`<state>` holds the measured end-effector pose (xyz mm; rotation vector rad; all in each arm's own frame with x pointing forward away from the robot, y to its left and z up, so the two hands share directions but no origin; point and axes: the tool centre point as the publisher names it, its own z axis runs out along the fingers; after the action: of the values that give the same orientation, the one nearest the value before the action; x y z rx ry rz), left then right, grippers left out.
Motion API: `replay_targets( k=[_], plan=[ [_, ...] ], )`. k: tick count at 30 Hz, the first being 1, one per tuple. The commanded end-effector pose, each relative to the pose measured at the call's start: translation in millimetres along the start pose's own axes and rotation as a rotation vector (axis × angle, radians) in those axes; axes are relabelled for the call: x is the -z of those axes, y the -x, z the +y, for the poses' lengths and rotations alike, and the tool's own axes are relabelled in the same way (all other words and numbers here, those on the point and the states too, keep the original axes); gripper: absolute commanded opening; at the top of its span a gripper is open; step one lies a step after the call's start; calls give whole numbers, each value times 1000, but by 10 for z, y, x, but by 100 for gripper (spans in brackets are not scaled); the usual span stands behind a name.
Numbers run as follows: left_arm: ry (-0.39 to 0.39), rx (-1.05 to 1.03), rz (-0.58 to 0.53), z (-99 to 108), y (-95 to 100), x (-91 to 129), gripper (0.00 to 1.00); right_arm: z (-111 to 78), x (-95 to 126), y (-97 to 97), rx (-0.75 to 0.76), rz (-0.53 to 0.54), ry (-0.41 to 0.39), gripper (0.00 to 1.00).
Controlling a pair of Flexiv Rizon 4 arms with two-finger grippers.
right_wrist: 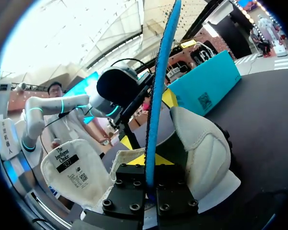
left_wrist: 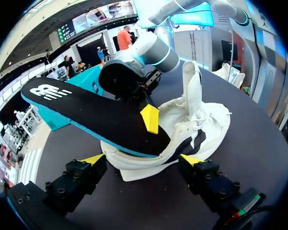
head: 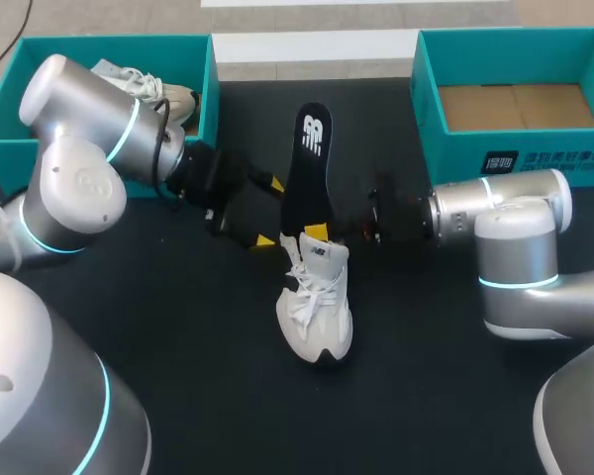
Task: Take the shoe out of the shoebox, open the shoe tongue, remove and reinsert the insole, then place the shoe into the shoebox
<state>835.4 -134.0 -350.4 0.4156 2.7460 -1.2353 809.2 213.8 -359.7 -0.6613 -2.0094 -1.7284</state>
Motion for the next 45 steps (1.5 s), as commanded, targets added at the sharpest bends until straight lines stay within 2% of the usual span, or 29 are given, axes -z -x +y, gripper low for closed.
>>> replay_targets(
  k=[1, 4, 6, 8, 11, 18, 29, 31, 32, 33, 34, 45],
  plan=[
    [3, 0, -1, -4, -6, -7, 100, -75, -32, 24, -6, 1, -22, 0],
    [3, 0, -1, -4, -6, -7, 100, -15, -7, 19, 7, -7, -29, 0],
    [3, 0, -1, -4, -6, -7, 100, 25, 3, 13, 16, -9, -34, 9],
    [3, 0, -1, -4, -6, -7, 100, 66, 13, 2, 25, -14, -40, 22],
    [3, 0, -1, -4, -6, -7, 100, 138, 28, -25, 37, -19, -48, 32],
    [3, 0, -1, -4, -6, -7, 100, 280, 44, -50, 56, -23, -74, 36],
    [3, 0, -1, -4, -6, -7, 100, 436, 88, 12, 88, -24, -93, 35],
    [3, 0, -1, -4, -6, -7, 100, 465, 87, 28, 91, -20, -99, 33],
    [3, 0, -1, -4, -6, -7, 100, 470, 86, 35, 91, -20, -101, 27],
    [3, 0, -1, -4, -6, -7, 100, 471, 85, 41, 91, -19, -103, 16],
    [3, 0, -1, -4, -6, -7, 100, 466, 85, 48, 91, -18, -105, 0],
    [3, 0, -1, -4, -6, -7, 100, 249, 124, -7, 51, -19, -116, 0]
  ],
)
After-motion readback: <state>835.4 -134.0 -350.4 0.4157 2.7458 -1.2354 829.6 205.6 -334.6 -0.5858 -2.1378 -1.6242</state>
